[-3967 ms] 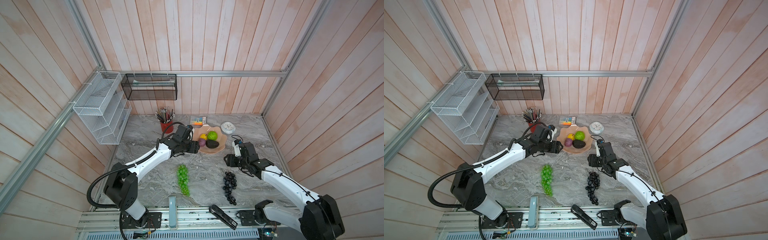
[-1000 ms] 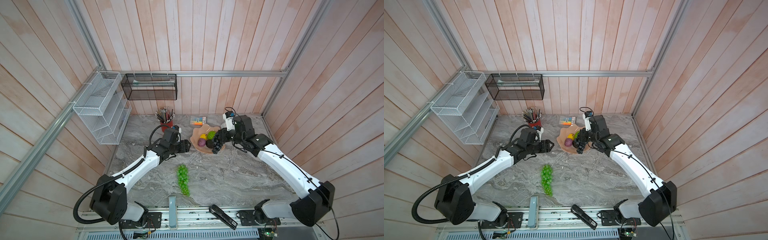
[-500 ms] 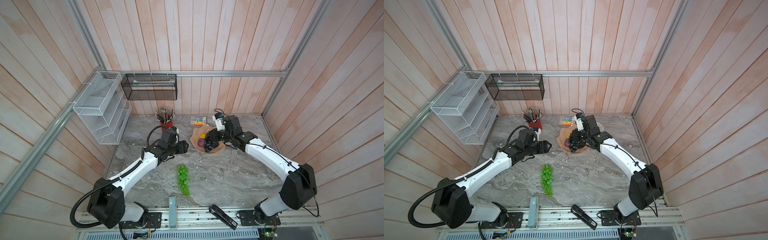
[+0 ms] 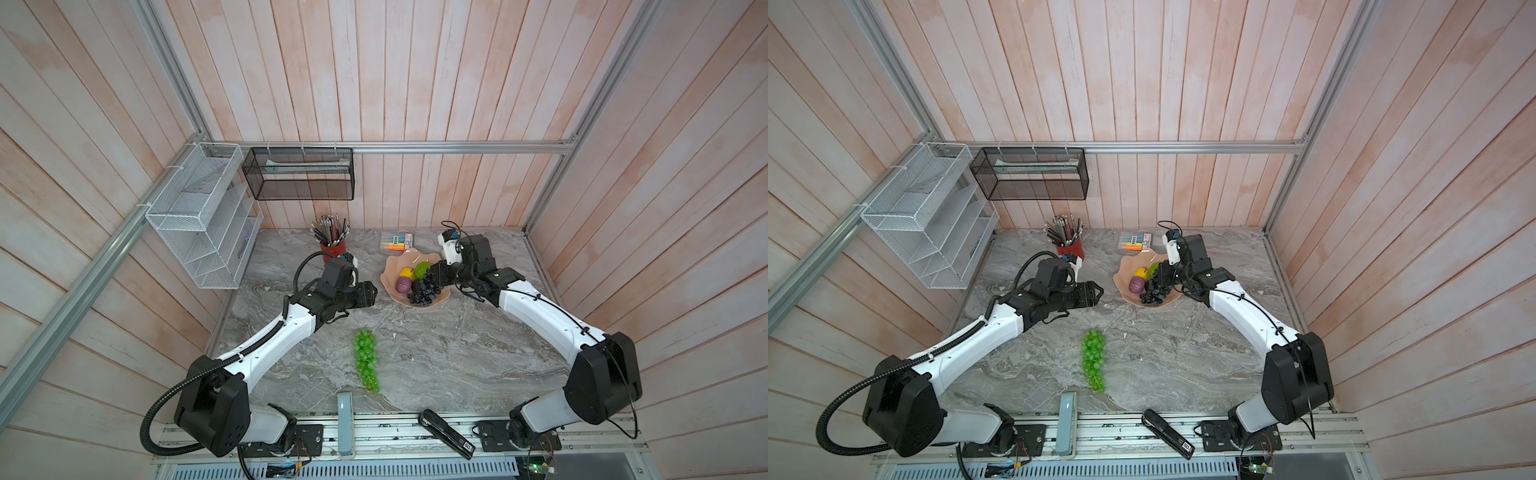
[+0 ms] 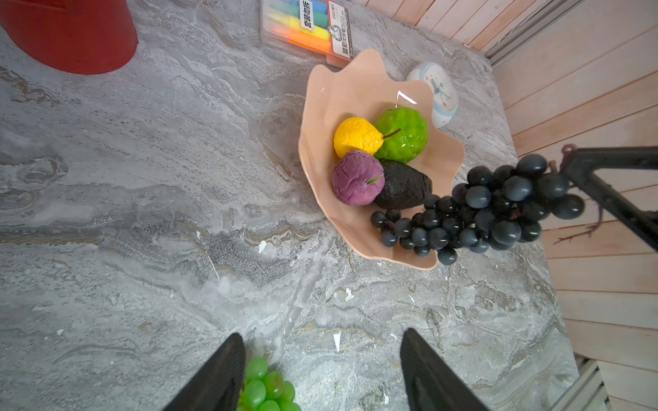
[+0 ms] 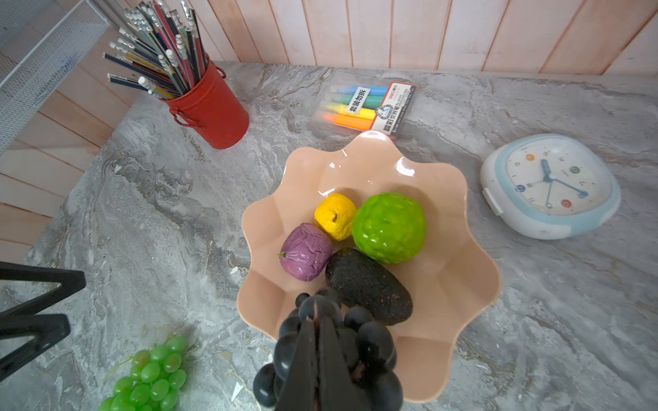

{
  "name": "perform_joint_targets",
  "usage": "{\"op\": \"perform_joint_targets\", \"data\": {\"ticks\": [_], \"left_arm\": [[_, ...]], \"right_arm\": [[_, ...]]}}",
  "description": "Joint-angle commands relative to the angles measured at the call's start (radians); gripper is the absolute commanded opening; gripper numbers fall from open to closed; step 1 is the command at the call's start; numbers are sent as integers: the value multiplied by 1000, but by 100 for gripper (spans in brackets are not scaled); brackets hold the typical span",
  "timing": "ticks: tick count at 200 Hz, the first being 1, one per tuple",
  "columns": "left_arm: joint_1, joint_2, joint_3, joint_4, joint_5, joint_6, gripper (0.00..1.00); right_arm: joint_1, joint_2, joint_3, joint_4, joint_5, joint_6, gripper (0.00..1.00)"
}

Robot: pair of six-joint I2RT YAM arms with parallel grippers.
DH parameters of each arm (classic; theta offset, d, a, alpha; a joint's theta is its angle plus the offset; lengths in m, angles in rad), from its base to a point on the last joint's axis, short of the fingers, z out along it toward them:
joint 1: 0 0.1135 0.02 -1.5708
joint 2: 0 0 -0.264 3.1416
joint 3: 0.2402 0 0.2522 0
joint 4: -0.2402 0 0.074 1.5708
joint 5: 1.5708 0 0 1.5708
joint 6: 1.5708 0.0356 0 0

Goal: Place and organize the fake fruits in the fruit bowl
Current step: 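Lower the black grapes into the bowl beside the avocado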

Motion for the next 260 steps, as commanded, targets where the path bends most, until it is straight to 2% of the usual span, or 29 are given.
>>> {"op": "perform_joint_targets", "data": {"ticks": [1, 72, 211, 253, 260], "left_arm": [[5, 15, 17, -14, 1, 4, 71], [5, 16, 28, -37, 2, 9, 71], [5, 38, 54, -52, 12, 14, 71], [5, 36, 55, -58, 22, 12, 71], [5, 36, 55, -61, 22, 12, 71]], "right_arm": [[-25, -29, -41, 78, -11, -25, 0], [-96, 82, -38, 208, -51, -54, 0], [-159, 350, 114, 209, -150, -115, 0], [-160, 388, 145, 182, -121, -137, 0], [-160, 390, 150, 174, -112, -143, 3]]}}
